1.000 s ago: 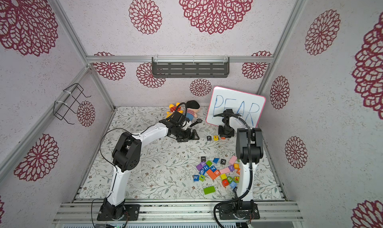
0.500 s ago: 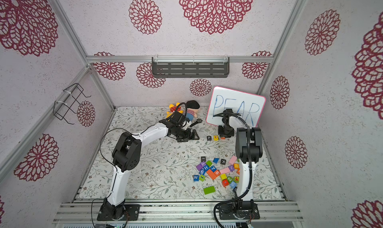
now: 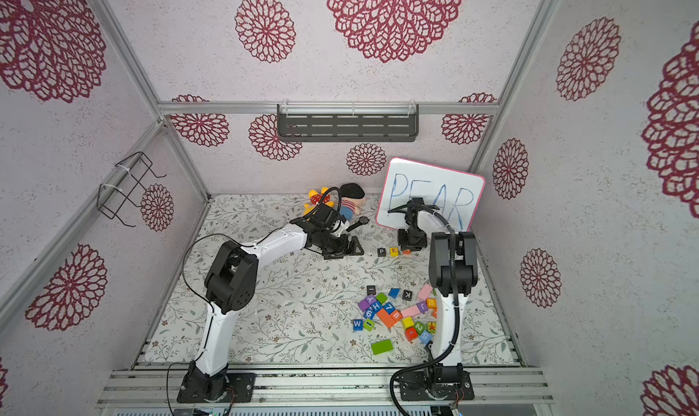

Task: Spell the uppercase word “pear” with letter blocks
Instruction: Place the letter block at the center of the board.

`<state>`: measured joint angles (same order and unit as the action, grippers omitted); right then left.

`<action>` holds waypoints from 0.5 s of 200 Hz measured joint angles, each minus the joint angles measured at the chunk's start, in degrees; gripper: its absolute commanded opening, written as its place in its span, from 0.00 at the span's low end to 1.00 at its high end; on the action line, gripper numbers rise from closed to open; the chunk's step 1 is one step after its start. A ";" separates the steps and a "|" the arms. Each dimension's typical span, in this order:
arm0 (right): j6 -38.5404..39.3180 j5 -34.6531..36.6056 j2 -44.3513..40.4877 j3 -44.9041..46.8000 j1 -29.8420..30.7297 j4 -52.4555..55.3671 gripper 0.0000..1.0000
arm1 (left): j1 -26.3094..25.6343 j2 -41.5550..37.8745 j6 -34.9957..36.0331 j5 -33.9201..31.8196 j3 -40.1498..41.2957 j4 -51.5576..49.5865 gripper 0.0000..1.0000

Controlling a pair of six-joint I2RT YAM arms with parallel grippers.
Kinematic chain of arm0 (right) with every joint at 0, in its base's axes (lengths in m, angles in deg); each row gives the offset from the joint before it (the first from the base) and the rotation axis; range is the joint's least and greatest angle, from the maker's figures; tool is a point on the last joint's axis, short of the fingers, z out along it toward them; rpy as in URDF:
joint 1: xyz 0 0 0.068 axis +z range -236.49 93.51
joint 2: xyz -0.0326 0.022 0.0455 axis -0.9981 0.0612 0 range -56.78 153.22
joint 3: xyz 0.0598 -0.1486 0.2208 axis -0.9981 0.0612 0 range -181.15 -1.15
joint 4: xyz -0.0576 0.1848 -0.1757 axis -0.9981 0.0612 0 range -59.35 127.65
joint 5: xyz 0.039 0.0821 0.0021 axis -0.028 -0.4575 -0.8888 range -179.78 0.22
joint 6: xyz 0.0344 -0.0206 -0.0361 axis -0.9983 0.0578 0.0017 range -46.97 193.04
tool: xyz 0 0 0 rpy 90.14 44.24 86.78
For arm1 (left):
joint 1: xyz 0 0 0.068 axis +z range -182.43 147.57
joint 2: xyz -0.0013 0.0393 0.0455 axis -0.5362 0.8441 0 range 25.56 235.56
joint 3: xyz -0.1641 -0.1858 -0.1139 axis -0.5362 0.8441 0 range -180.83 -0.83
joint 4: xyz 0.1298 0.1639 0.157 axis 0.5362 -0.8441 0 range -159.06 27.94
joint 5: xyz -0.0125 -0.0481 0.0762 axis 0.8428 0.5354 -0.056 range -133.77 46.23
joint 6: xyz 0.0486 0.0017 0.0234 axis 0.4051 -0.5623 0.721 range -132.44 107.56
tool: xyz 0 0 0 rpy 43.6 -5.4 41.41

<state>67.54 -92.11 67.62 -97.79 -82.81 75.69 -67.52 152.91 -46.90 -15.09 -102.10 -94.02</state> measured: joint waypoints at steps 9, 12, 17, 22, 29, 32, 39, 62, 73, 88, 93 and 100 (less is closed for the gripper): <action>0.00 0.04 0.00 0.00 0.00 0.00 0.28 | 0.00 0.00 0.00 0.00 0.00 0.00 0.98; 0.00 0.04 0.00 0.00 0.00 0.02 0.27 | 0.00 0.00 0.00 -0.02 0.00 0.00 0.98; 0.00 0.09 0.00 -0.02 0.00 0.02 0.27 | 0.00 0.00 0.00 0.00 0.00 0.00 0.98; 0.00 0.09 0.00 -0.02 0.00 0.02 0.27 | 0.00 0.00 0.00 0.00 0.00 0.00 0.98; 0.00 0.11 0.00 -0.09 0.00 0.11 0.28 | 0.00 0.00 0.00 0.00 0.00 0.00 0.98; 0.00 0.11 0.02 -0.11 0.00 0.11 0.27 | 0.00 0.00 0.00 0.00 0.00 0.00 0.98; 0.00 0.09 0.02 -0.11 0.00 0.09 0.27 | 0.00 0.00 0.00 0.00 0.00 0.00 0.98; 0.15 0.00 0.02 -0.11 0.00 0.11 0.27 | 0.00 0.00 0.00 -0.02 0.02 0.00 0.98; 0.44 -0.11 0.02 -0.11 0.00 0.13 0.27 | 0.00 0.00 0.00 -0.02 0.04 0.07 0.98; 0.87 -0.28 0.02 -0.13 0.00 0.17 0.27 | 0.00 0.00 0.00 -0.02 0.09 0.17 0.98; 1.01 -0.42 0.02 -0.20 0.00 0.26 0.27 | 0.00 0.00 0.00 -0.02 0.09 0.20 0.98; 1.25 -0.55 0.02 -0.24 0.00 0.31 0.27 | 0.00 0.00 0.00 -0.02 0.11 0.22 0.98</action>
<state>68.78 -92.66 67.64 -98.03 -82.81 75.99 -67.52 152.91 -46.90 -15.11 -101.99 -93.80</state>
